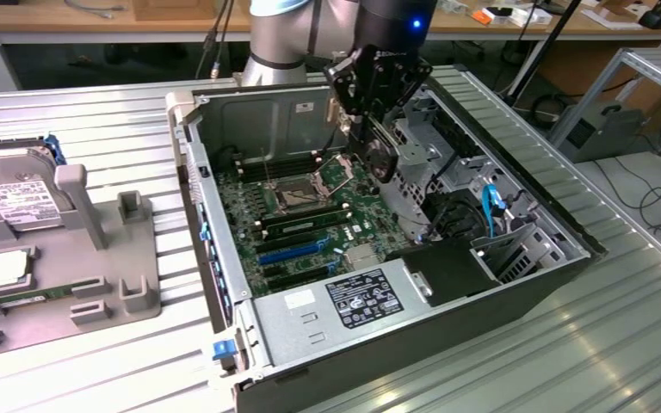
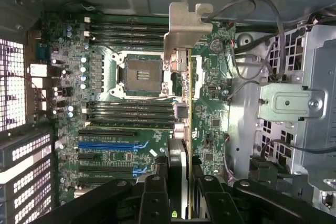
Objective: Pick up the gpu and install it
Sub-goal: 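Insert the gpu into the slot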
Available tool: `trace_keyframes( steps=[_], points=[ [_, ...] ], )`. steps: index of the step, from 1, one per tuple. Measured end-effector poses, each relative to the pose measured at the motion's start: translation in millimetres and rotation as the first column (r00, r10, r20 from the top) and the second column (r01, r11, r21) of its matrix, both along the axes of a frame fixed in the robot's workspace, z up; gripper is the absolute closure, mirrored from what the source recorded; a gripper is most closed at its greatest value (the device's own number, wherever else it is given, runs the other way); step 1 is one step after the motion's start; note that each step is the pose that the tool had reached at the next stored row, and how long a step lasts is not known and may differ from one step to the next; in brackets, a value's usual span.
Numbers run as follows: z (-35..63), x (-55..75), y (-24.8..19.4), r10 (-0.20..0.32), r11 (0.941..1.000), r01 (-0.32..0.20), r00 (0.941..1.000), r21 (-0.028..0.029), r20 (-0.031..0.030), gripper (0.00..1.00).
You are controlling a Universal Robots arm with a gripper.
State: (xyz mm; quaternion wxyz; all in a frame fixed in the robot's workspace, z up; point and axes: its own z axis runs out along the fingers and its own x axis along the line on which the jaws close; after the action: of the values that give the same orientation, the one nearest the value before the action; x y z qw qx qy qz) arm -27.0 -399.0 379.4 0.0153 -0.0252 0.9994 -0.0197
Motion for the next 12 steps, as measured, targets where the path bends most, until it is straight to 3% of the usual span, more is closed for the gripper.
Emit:
trace_keyframes(
  steps=[5,8,12],
  points=[
    [0.0,0.0,0.0,0.114,0.9934,-0.114,0.9934,0.0000,0.0000,0.73],
    [0.0,0.0,0.0,0.175,0.9845,-0.175,0.9845,0.0000,0.0000,0.73],
    [0.0,0.0,0.0,0.252,0.9678,-0.252,0.9678,0.0000,0.0000,0.73]
  ],
)
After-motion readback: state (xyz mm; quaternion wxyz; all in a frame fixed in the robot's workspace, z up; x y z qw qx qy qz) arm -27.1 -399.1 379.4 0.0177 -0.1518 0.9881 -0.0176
